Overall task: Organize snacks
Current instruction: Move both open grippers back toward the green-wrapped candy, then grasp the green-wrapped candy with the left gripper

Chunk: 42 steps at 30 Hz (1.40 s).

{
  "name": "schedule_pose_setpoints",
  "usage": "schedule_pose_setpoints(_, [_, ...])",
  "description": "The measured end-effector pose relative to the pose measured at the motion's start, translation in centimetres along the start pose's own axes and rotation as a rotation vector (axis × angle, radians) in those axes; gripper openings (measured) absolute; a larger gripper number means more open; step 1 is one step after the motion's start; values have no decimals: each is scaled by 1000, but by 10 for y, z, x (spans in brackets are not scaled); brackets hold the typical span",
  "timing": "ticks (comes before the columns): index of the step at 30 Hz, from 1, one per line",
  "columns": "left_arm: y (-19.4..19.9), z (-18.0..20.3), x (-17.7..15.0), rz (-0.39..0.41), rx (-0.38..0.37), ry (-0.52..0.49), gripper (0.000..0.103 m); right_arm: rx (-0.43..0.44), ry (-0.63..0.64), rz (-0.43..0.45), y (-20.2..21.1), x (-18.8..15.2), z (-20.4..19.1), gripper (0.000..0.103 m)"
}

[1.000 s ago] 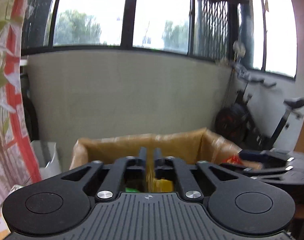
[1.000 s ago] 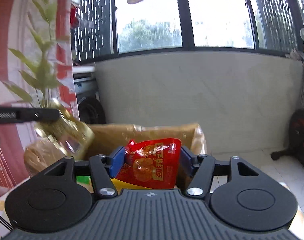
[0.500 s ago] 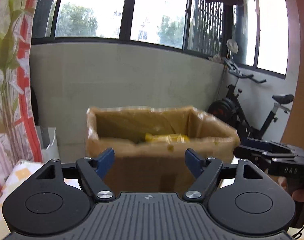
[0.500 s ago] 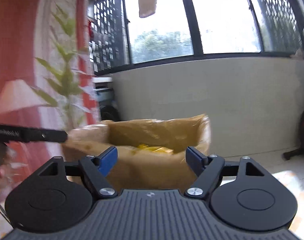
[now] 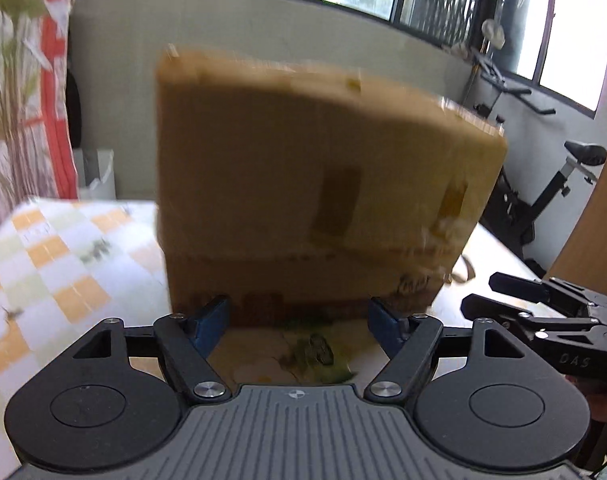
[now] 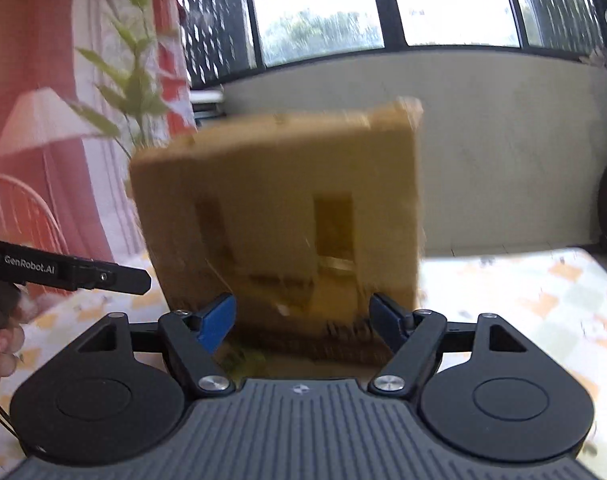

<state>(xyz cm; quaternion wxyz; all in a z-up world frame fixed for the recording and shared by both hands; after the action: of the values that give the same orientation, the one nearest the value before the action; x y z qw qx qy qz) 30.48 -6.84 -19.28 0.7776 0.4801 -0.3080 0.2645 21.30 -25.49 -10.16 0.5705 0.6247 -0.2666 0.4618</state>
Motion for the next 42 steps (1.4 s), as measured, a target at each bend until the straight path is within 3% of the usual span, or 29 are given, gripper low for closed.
schedule_pose_setpoints(5, [-47, -1, -20, -100, -7, 43, 71, -32, -38, -91, -13, -24, 11, 70])
schedule_pose_setpoints(7, [-70, -4, -26, -152, -11, 56, 64, -63, -30, -140, -17, -31, 15, 68])
schedule_pose_setpoints(12, [-99, -8, -27, -185, -14, 60, 63, -85, -38, -190, -19, -41, 23, 65])
schedule_pose_setpoints(17, [-107, 1, -33, -240, -117, 42, 54, -83, -6, -231, -16, -53, 25, 65])
schedule_pose_setpoints(23, [-99, 14, -47, -336, -270, 55, 54, -31, 60, -287, -20, -61, 10, 65])
schedule_pose_setpoints(31, [-60, -23, -36, -256, -224, 126, 54, 105, 123, -290, -19, -61, -29, 65])
schedule_pose_setpoints(38, [-48, -40, -50, -268, -174, 198, 54, 192, 186, -355, -44, -61, -54, 65])
schedule_pose_setpoints(42, [-60, -32, -55, -289, -174, 229, 54, 215, 216, -358, -50, -57, -58, 60])
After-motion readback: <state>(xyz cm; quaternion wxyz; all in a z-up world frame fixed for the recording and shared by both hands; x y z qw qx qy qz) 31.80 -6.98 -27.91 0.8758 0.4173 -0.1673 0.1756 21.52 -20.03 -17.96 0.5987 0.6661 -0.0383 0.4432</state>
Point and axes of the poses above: each gripper's, at about its wrist camera, not at the fingertips, and y roughly against the way its jaws point, z to its right, x to its top, the point moved 7 cm from there along -y, roughly the way its jaws point, and after that the axes turned 14 degrees about y, right-handed, at the moved point
